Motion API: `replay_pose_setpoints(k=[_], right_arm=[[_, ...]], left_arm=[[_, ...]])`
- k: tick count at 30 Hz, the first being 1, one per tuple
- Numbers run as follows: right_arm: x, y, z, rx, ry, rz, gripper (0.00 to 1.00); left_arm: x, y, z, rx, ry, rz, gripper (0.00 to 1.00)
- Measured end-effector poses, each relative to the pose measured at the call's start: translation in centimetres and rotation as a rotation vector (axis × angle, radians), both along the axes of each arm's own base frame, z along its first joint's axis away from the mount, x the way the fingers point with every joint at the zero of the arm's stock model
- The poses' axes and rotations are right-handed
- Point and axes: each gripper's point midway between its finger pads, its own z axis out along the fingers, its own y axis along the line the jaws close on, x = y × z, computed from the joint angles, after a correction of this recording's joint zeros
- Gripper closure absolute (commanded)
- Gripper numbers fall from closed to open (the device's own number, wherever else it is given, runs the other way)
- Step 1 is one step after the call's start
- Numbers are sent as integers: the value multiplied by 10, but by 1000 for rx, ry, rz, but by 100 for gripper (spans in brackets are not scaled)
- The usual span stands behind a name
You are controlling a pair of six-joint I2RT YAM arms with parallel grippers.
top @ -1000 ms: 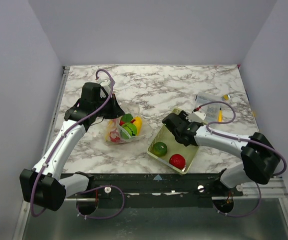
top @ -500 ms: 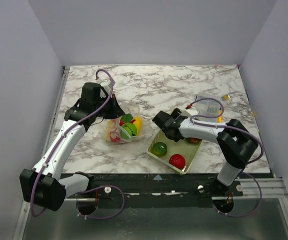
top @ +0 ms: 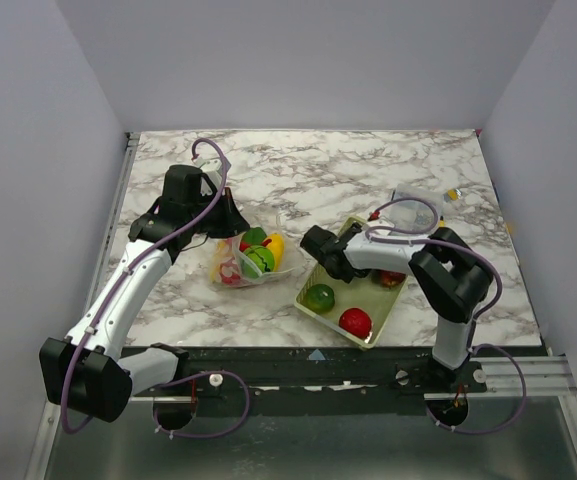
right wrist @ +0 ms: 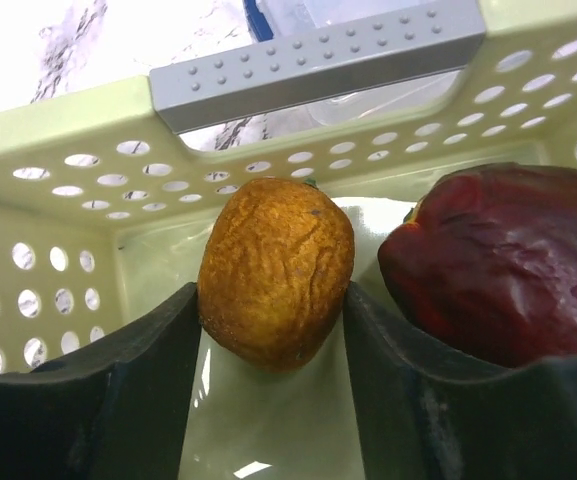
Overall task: Place the food in the zip-top bag and seal the zipper
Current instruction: Pick up the fake fruit from the bin.
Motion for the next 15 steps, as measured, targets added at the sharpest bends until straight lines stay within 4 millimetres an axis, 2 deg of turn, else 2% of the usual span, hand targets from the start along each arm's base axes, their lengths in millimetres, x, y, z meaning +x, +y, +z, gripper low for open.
replay_pose_setpoints(k=[3,9,11,15], right_arm=[[0,-1,4,-13,9,-9,66],[2,2,17,-10,9,18,80],[1,3,28,15,-2,45,83],[-6,7,60,119,-44,112,83]], left_arm=[[0,0,0,0,0,0,100],[0,0,0,0,0,0,100],[0,0,0,0,0,0,100],[0,0,0,0,0,0,100]])
